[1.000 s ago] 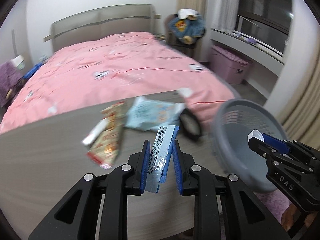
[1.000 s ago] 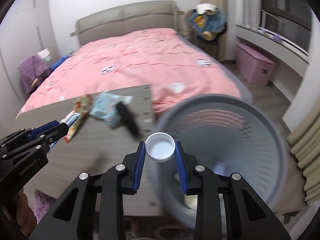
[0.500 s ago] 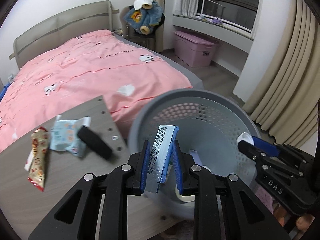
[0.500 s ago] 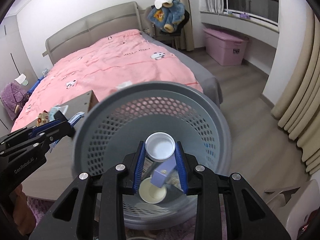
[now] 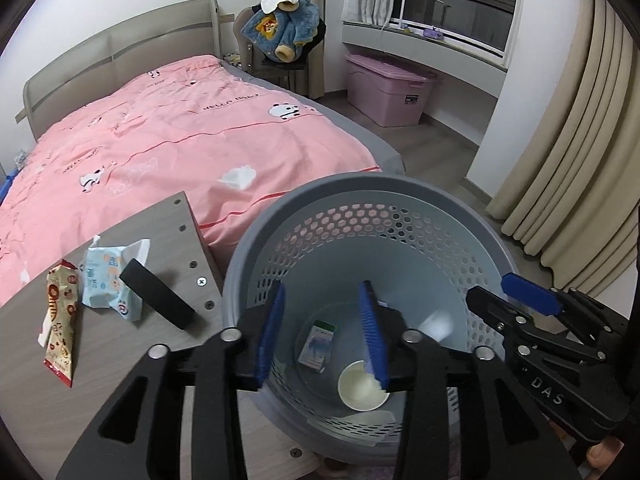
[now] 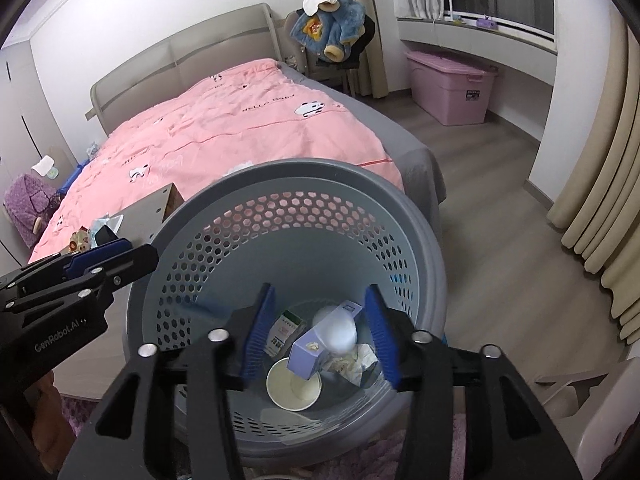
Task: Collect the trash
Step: 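Carry the package and cap over the basket and open both tools, then move the right tool back to the table and grasp the black elastic band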
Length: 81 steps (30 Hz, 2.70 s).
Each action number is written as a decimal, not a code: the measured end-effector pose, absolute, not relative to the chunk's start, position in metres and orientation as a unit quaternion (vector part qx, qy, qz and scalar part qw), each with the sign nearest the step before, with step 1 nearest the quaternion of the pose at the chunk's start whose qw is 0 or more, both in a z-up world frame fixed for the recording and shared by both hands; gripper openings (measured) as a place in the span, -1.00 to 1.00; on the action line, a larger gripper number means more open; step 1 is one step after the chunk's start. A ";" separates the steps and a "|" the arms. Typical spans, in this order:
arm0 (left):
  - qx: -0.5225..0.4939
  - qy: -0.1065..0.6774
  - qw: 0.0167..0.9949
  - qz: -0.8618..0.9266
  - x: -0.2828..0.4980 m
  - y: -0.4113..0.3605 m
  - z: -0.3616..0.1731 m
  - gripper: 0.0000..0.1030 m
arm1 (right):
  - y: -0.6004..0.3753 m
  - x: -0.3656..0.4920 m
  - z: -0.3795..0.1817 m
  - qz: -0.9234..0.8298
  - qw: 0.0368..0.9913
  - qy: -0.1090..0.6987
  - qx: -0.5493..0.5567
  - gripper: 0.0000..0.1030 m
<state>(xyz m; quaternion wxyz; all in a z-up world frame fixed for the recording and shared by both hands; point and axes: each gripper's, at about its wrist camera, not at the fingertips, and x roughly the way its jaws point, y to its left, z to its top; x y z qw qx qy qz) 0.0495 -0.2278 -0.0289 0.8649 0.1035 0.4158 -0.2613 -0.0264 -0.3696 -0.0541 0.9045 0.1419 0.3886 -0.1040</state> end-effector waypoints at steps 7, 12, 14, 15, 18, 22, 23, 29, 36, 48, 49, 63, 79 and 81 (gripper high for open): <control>0.107 0.417 0.868 -0.247 0.050 -0.225 -0.030 -0.06 | -0.368 -0.025 -0.055 -0.106 0.903 0.392 0.144 -0.02; 0.102 0.421 0.868 -0.242 0.049 -0.220 -0.030 -0.01 | -0.366 -0.026 -0.056 -0.106 0.902 0.393 0.144 0.04; 0.100 0.422 0.868 -0.240 0.050 -0.218 -0.030 0.02 | -0.365 -0.026 -0.055 -0.106 0.902 0.393 0.144 0.05; 0.098 0.422 0.869 -0.239 0.050 -0.217 -0.030 0.03 | -0.365 -0.026 -0.055 -0.106 0.902 0.393 0.144 0.05; 0.095 0.420 0.871 -0.235 0.049 -0.214 -0.028 0.07 | -0.364 -0.026 -0.056 -0.106 0.902 0.394 0.144 0.10; 0.093 0.417 0.876 -0.225 0.048 -0.207 -0.027 0.13 | -0.362 -0.027 -0.058 -0.106 0.901 0.395 0.146 0.19; 0.093 0.417 0.876 -0.223 0.048 -0.206 -0.027 0.13 | -0.361 -0.027 -0.058 -0.106 0.901 0.396 0.145 0.19; 0.084 0.418 0.880 -0.210 0.048 -0.192 -0.026 0.16 | -0.352 -0.028 -0.056 -0.104 0.902 0.395 0.137 0.25; 0.071 0.411 0.888 -0.193 0.046 -0.168 -0.023 0.29 | -0.335 -0.026 -0.052 -0.095 0.906 0.392 0.129 0.44; 0.042 0.410 0.900 -0.142 0.051 -0.105 -0.027 0.39 | -0.291 -0.012 -0.041 -0.066 0.915 0.384 0.105 0.85; 0.040 0.410 0.901 -0.138 0.052 -0.099 -0.028 0.40 | -0.288 -0.009 -0.040 -0.063 0.915 0.384 0.103 0.86; 0.008 0.412 0.910 -0.055 0.065 -0.014 -0.038 0.42 | -0.228 0.025 -0.035 -0.012 0.920 0.386 0.066 0.87; -0.013 0.425 0.905 -0.015 0.085 0.030 -0.050 0.42 | -0.182 0.083 -0.039 0.028 0.922 0.384 0.035 0.87; -0.017 0.425 0.905 -0.013 0.087 0.032 -0.051 0.42 | -0.178 0.087 -0.041 0.026 0.922 0.386 0.029 0.87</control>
